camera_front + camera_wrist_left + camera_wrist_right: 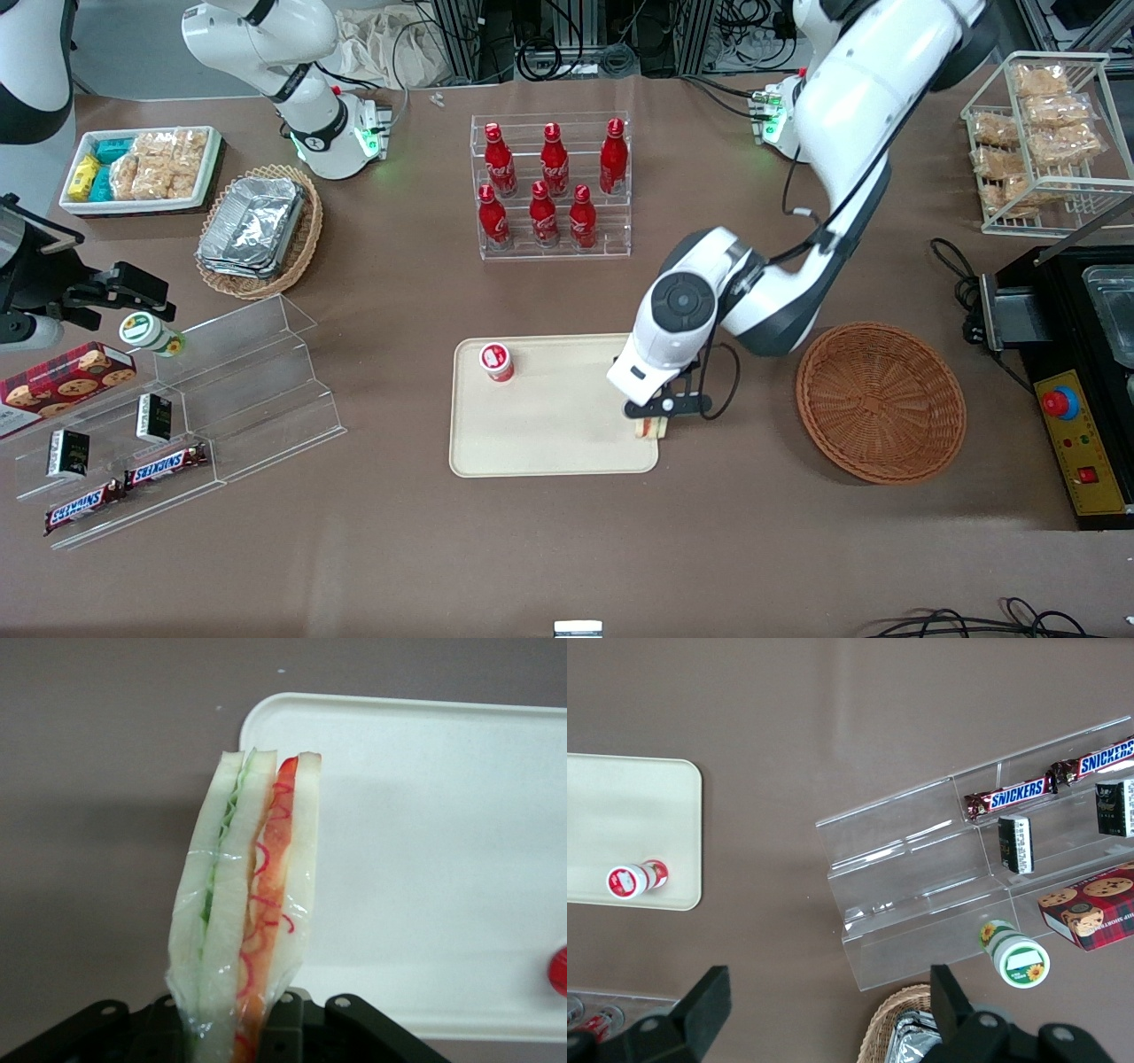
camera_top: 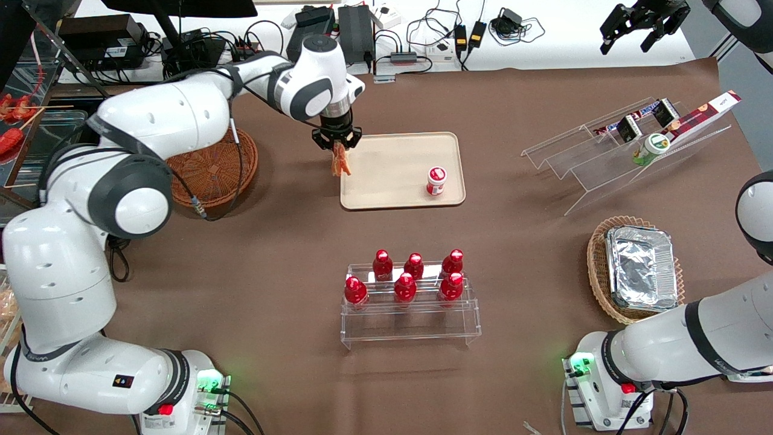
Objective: Place sandwich from basket to tray
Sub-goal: 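Lower the sandwich onto the cream tray and open the left gripper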
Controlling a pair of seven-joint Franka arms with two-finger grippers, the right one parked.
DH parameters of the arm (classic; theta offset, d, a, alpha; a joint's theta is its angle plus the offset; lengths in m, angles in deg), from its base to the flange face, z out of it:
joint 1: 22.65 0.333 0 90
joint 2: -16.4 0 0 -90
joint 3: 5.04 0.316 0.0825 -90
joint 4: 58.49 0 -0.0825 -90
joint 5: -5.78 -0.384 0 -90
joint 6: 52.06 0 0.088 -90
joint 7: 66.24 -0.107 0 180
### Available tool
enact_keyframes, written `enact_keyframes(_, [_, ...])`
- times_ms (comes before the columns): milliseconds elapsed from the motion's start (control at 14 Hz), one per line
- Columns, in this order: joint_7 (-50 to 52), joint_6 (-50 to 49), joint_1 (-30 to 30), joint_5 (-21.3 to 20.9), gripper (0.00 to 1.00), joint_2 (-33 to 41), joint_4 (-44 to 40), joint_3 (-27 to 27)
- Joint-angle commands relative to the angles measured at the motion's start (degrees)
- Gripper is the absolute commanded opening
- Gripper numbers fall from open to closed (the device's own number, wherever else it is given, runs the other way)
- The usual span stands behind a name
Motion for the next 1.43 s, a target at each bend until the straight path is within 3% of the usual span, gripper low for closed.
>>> enact_keyframes(0, [0.14, 1.93, -2.7, -1.66, 0.0, -3.73, -3.32, 0.31])
enact_keyframes(71, [0.05, 2.38, -2.88, -1.83, 0.0, -4.61, -3.41, 0.4])
enact_keyframes(143, [0.05, 3.08, -2.88, -2.7, 0.14, -5.4, -3.32, 0.4])
enact_keyframes(214, [-0.21, 3.61, -2.88, -3.76, 0.51, -6.02, -3.32, 0.4])
enact_keyframes(286, [-0.3, 3.79, -2.8, -5.77, 1.0, -6.11, -3.06, 0.4])
enact_keyframes(429, [-0.13, 4.05, -2.45, -7.46, 1.0, -6.11, -3.05, 0.4])
enact_keyframes(786, [1.8, 3.44, -1.92, -6.32, 1.0, -1.83, -3.49, 0.49])
enact_keyframes(1071, [2.52, -3.65, -2.01, 1.31, 1.0, 6.52, -3.58, 4.44])
enact_keyframes(1214, [-1.94, -11.12, -2.0, 2.47, 1.0, 11.44, -3.49, 7.77])
enact_keyframes(1357, [-9.58, -15.44, -2.0, 8.15, 1.0, 15.84, -3.49, 11.63])
